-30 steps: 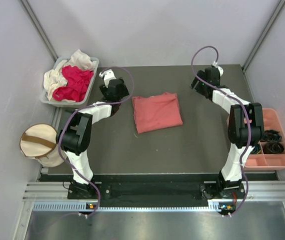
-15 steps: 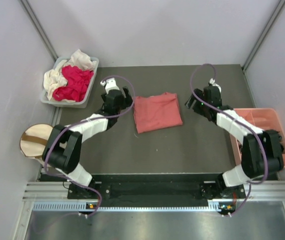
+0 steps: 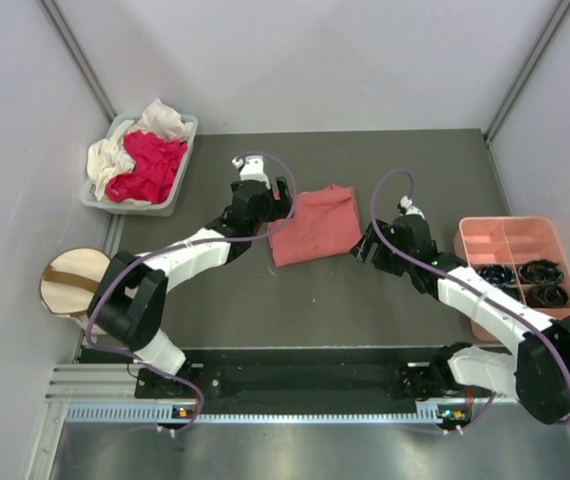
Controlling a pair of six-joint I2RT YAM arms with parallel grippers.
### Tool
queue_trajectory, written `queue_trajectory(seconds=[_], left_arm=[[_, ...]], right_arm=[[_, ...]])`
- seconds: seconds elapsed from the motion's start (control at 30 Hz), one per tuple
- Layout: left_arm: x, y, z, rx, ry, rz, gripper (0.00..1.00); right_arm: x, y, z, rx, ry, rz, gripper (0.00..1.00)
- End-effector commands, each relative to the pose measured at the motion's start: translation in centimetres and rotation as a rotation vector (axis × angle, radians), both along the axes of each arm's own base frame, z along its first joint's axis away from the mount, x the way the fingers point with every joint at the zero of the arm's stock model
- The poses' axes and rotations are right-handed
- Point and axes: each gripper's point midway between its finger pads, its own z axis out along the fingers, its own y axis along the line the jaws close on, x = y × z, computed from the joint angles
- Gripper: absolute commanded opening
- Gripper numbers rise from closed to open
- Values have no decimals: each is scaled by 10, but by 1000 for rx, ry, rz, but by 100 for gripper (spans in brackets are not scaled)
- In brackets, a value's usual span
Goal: Fold and stack the t-shirts
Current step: Smooth out wrinkles on the folded tshirt
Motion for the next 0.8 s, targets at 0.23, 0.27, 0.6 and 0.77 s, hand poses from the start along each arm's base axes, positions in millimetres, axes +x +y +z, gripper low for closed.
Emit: queue_trajectory(seconds=[0.23,0.27,0.6,0.77], left_arm=[[33,-105,-1,-29,-65,-276,87],[36,-108,-4,-25,-65,-282,87],[76,-115,-42,49,-54,-269,87],[92,-106,-46,36,-51,-251,87]], right_arm=[[-26,10,-3,65,11,-5,80],[-27,9,-3,64,12,-5,80],[-21,49,1,132,-18,115,80],[-14,80,-13,159,22,190,80]])
